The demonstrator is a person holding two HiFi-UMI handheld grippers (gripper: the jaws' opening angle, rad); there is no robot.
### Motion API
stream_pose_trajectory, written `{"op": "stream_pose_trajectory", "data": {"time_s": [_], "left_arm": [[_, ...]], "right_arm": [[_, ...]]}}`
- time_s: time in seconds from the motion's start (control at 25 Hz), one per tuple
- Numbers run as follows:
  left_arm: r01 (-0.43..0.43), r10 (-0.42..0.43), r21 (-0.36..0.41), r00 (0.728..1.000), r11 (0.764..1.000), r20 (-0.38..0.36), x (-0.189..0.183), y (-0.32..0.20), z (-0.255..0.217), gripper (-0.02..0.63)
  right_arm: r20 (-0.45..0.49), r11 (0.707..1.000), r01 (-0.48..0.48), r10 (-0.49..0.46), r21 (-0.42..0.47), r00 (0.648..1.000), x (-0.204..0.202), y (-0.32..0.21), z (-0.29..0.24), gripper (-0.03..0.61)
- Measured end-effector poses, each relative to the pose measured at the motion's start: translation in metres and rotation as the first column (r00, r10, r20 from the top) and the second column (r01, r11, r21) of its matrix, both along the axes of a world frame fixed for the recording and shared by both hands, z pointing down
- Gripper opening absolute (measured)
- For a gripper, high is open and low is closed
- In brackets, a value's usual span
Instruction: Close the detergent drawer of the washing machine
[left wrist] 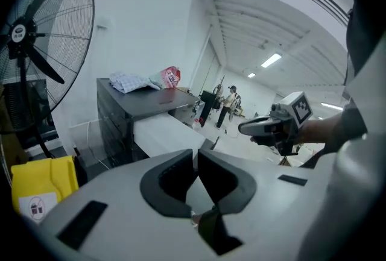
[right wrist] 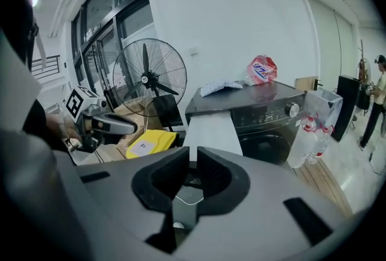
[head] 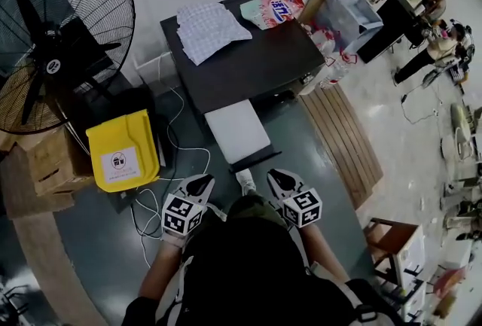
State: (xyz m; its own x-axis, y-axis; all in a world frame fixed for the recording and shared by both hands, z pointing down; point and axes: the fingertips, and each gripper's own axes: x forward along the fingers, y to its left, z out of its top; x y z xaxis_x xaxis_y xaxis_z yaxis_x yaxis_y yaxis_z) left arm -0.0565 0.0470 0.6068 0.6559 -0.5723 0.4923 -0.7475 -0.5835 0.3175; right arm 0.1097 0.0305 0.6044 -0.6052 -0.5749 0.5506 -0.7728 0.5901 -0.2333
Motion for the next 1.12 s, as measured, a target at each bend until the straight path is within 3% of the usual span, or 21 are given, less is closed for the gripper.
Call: {"op": "stream_pose_trajectory", "data": {"time_s": [0.28,0.64,0.84,1.12], "left_arm": [[-0.024,0.028,-0.097,0.999,0.995,0.044,0.025,-0.011,0.043,0.017],[-0.039,0.066,-0.197,0.989,0.98,0.134,0.05,-0.018,0.088,0.125],[-0.059,0.108,-0.227,0.972,0.972,0.21,0.061,-0.021,0.107,0.153],[-0.069,0.136,-0.274,0.962,0.959,0.236,0.071,-0.019,0.13,0.166]], "right_arm": [[-0.056,0.998,0.009,-0.012,-0.063,0.998,0.036,-0.022,0.043,0.065],[-0.113,0.988,0.057,-0.074,-0.147,0.991,0.062,-0.047,0.089,0.14],[-0.13,0.98,0.093,-0.117,-0.177,0.985,0.067,-0.058,0.106,0.166],[-0.136,0.967,0.168,-0.195,-0.191,0.971,0.065,-0.069,0.121,0.169]]}}
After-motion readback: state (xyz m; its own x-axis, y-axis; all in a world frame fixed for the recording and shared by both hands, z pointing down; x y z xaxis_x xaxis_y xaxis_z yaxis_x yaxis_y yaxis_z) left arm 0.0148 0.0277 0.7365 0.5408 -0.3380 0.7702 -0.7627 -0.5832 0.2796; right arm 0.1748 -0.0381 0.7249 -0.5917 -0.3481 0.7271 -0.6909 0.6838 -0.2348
